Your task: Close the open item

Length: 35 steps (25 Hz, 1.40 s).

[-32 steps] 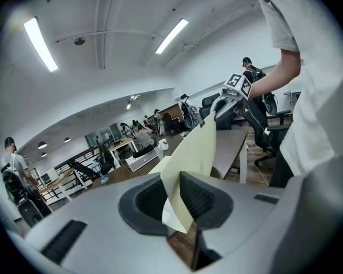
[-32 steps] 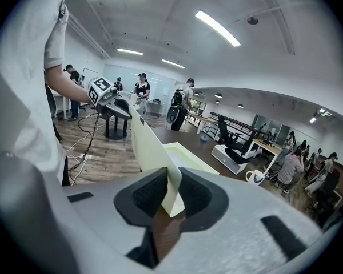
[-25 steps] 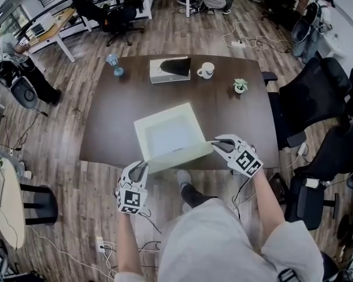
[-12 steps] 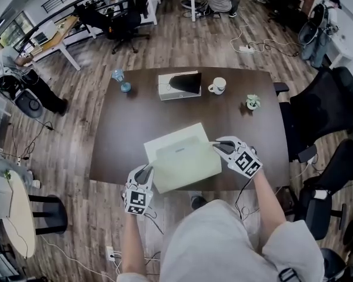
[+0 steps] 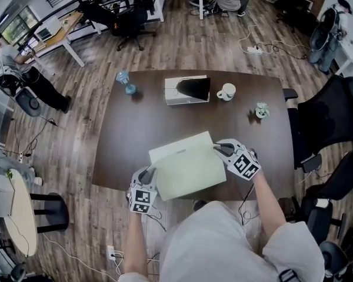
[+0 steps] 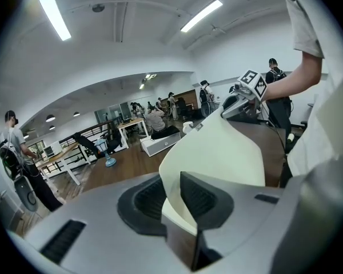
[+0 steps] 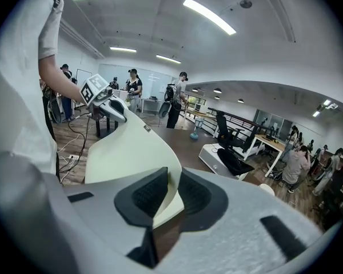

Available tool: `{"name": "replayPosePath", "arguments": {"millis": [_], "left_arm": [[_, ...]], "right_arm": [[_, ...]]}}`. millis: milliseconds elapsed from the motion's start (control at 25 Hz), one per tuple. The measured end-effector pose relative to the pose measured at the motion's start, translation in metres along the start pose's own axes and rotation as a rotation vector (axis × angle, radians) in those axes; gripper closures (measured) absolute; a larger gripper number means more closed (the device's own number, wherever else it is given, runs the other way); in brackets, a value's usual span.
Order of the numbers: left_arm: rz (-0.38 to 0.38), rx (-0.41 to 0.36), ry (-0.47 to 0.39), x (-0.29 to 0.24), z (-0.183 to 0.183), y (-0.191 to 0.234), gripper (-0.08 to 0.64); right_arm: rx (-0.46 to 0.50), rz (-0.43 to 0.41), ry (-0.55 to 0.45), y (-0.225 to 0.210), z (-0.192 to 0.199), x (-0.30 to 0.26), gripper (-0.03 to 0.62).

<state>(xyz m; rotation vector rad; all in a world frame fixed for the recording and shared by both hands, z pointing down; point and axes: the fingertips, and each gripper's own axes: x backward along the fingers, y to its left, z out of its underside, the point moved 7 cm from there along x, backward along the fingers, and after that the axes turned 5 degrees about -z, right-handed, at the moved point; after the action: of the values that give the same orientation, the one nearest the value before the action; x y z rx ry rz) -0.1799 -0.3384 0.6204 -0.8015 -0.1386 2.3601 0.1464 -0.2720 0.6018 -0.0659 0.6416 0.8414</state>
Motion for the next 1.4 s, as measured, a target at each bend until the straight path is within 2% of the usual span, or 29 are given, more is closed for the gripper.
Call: {"name": "replayPosePath", "arguments": {"millis": [360, 800, 1400], "left_arm": [[-0.009, 0.042, 0.083, -0.036, 0.010, 0.013, 0.494], [0.000, 0.087, 0.203, -0.078, 0.026, 0.020, 0.494], [-0.007, 0.132, 0.308, -0.112, 0.040, 0.023, 0.492]], "right_arm": [[-0.063, -0.004, 0.050, -0.020, 0.014, -0.038, 0.529], [-0.115, 0.001, 0.171, -0.038, 0.033, -0.081, 0.528], [-0.095, -0.059, 0.293, -0.050, 0.052, -0.117, 0.514]]}}
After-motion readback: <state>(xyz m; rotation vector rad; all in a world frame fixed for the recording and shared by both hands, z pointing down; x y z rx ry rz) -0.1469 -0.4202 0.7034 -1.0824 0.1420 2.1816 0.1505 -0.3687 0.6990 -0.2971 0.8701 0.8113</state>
